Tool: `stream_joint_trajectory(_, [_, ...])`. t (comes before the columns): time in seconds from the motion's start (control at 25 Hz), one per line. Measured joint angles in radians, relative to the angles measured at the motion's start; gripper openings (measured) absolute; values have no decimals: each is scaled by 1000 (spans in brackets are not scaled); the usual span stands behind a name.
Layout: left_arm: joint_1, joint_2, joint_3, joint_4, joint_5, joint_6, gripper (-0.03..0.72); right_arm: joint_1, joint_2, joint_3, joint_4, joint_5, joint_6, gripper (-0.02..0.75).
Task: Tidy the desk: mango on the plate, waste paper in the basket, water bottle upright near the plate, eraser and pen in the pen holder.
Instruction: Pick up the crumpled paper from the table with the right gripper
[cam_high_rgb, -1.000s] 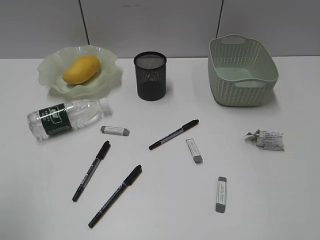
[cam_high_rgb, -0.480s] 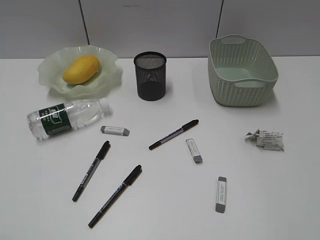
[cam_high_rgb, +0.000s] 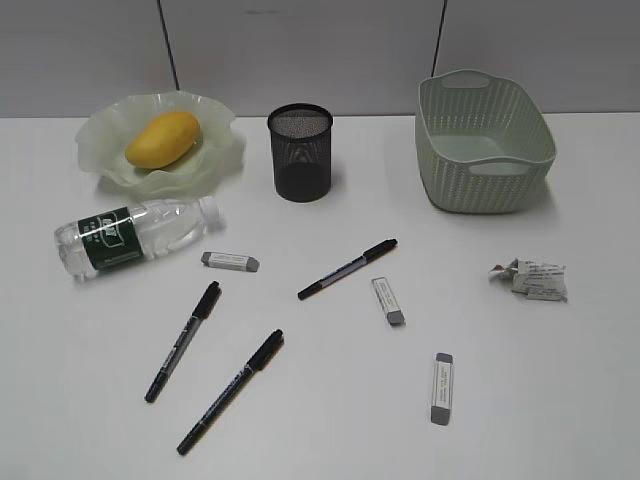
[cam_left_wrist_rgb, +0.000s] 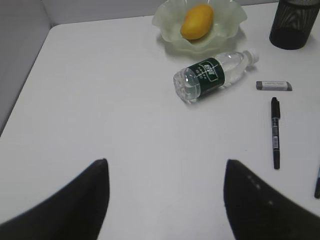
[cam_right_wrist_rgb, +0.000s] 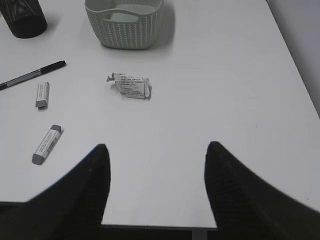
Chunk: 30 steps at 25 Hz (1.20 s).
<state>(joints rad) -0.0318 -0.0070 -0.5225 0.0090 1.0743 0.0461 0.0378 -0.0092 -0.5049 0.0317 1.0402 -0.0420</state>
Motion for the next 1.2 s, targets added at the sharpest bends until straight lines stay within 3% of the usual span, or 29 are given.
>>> stream_joint_trajectory(1.2, [-13, -1, 0, -56, -6, 2, 498, 0, 25, -1, 1, 2, 0, 478])
